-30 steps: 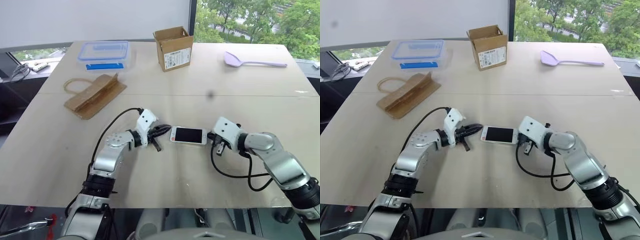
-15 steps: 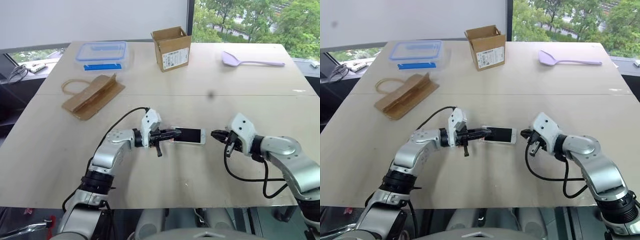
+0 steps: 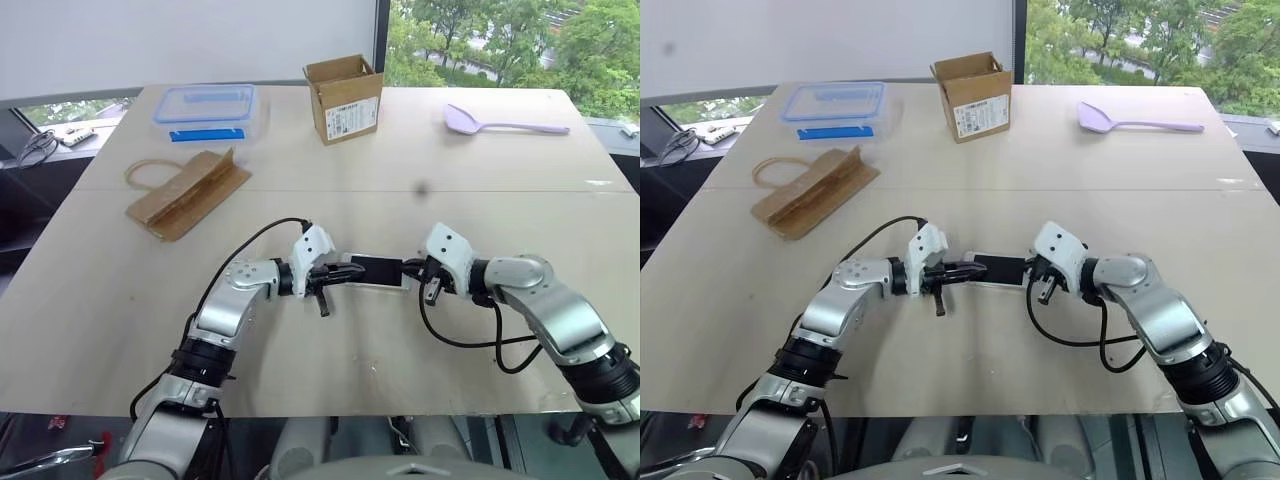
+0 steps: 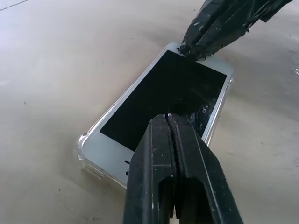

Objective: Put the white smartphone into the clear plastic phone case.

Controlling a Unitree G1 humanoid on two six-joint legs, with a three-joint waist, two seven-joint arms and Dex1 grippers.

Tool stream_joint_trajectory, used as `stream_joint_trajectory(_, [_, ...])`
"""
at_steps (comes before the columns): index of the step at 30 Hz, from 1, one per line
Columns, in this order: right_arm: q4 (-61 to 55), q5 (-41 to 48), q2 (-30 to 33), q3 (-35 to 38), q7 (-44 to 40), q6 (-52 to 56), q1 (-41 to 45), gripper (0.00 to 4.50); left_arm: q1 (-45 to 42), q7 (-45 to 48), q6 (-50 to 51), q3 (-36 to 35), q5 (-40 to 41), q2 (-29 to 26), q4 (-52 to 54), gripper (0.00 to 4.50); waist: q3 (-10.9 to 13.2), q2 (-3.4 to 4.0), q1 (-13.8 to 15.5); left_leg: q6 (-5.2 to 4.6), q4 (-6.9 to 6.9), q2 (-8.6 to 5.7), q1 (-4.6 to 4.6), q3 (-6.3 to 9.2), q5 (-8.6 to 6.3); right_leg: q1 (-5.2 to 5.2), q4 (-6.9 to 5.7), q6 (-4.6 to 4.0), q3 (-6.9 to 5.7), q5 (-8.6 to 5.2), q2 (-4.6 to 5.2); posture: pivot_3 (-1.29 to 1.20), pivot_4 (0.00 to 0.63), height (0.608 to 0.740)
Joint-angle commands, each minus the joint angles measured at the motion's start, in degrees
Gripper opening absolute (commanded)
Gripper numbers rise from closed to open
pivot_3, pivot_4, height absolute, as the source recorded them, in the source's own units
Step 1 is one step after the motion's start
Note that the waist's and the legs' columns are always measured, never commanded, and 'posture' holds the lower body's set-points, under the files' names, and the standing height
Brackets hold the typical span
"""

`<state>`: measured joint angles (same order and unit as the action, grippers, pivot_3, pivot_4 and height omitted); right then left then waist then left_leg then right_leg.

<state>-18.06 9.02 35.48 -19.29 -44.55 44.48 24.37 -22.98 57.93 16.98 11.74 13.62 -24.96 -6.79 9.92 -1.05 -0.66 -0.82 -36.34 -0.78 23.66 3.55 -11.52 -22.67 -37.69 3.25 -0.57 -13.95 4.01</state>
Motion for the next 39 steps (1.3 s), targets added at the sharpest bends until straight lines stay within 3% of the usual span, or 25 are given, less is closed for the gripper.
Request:
stream_joint_trajectory(1, [4.8,-0.3,0.3,-4.8,-2.1,6.0,-0.9,0.00,1.7,-1.4,1.1,0.7,-0.8,0.3,0.9,0.02,-0.2,-0.02,0.0,0.00,0.00,0.00,-0.01,0.00,0.00,0.02,0.00,0.00,0.00,0.00,0.00,0.00,0.150,0.740])
stream_joint_trajectory(16, [21.0,-4.0,-4.5,-14.4,-1.8,11.2,-1.2,0.00,4.8,-6.3,5.3,0.2,0.0,1.3,7.1,0.02,-2.9,-0.32,-0.1,0.28,0.19,0.20,-1.05,0.18,-0.20,1.01,0.34,-0.15,0.02,-0.23,0.29,0.00,0.150,0.740])
stream_joint_trajectory(39, [34.2,-6.5,-9.2,-14.7,-0.6,11.7,-3.5,0.00,3.3,-8.5,8.1,0.4,-0.2,2.1,8.0,0.02,-4.8,-0.01,-0.6,0.45,1.13,0.26,-1.88,0.18,-0.31,1.60,1.14,-0.14,-0.06,-0.29,0.73,0.00,0.150,0.740])
